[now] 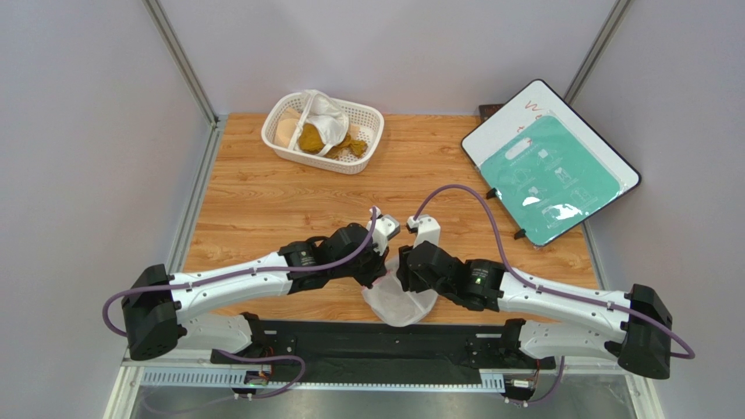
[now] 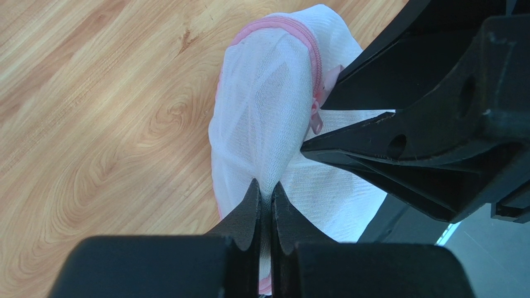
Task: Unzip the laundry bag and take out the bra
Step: Unzip the laundry bag at the center of the board.
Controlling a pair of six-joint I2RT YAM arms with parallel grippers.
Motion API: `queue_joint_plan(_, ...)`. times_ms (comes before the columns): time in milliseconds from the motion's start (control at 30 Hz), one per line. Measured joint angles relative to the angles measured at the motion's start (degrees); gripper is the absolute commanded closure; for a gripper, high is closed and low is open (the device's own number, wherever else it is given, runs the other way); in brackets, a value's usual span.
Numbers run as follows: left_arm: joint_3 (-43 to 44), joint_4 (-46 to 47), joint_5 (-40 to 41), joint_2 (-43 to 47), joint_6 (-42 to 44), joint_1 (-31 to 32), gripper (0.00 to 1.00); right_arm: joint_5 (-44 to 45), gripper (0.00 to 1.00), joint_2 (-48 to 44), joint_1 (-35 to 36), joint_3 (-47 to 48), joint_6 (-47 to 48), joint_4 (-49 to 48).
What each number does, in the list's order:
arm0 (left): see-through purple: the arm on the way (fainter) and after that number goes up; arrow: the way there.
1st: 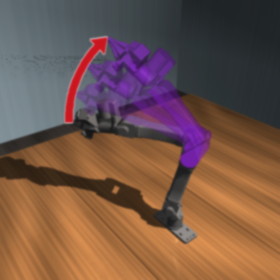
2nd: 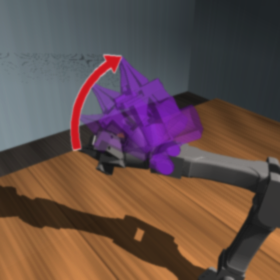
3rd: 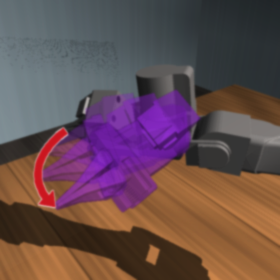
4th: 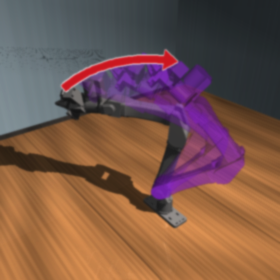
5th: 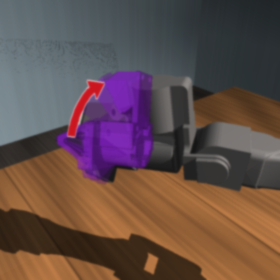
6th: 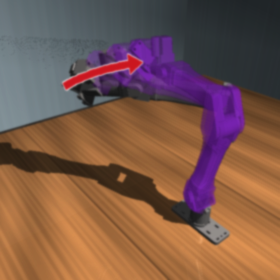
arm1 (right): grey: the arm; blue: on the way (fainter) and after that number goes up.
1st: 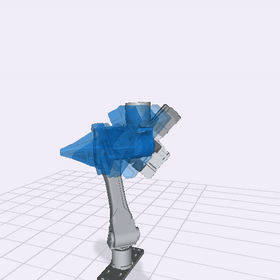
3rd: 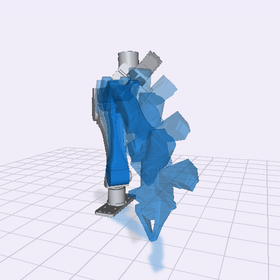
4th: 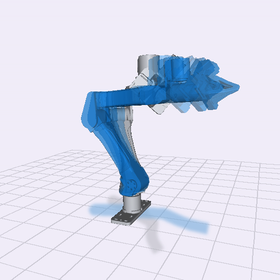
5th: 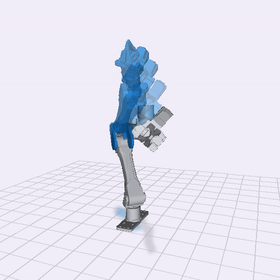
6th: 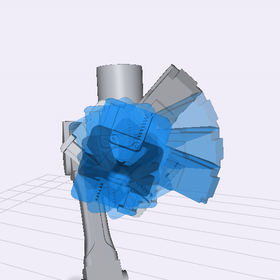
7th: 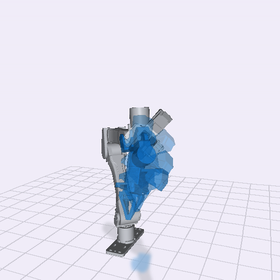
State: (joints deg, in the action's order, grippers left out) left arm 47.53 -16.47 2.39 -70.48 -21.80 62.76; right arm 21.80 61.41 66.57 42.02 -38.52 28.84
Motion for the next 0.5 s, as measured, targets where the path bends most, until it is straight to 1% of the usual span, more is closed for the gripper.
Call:
queue_joint_plan(233,0.0,0.0,0.0,0.0,0.0,0.2,1.0,-0.3,0.61,0.0,0.0,0.0,0.9,-2.5)
queue_joint_plan(300,0.0,0.0,0.0,0.0,0.0,0.3,1.0,-0.3,0.65,0.0,0.0,0.0,0.9,-2.8)
queue_joint_plan(333,0.0,0.0,0.0,0.0,0.0,0.4,1.0,-0.3,0.68,0.0,0.0,0.0,0.9,-2.8)
queue_joint_plan(367,0.0,0.0,0.1,0.0,0.0,0.5,1.0,-0.3,0.81,0.0,0.0,0.0,0.9,-2.9)
queue_joint_plan(400,0.0,0.0,0.1,0.0,0.0,0.6,1.0,-0.2,0.88,0.2,0.0,0.0,0.9,-2.8)
queue_joint_plan(467,0.0,0.0,0.1,0.0,0.0,0.6,1.0,-0.1,0.98,0.5,0.0,0.0,0.9,-2.8)
queue_joint_plan(500,0.0,0.0,0.1,0.0,0.0,0.6,1.0,0.1,0.98,0.6,0.0,0.0,0.9,-2.6)
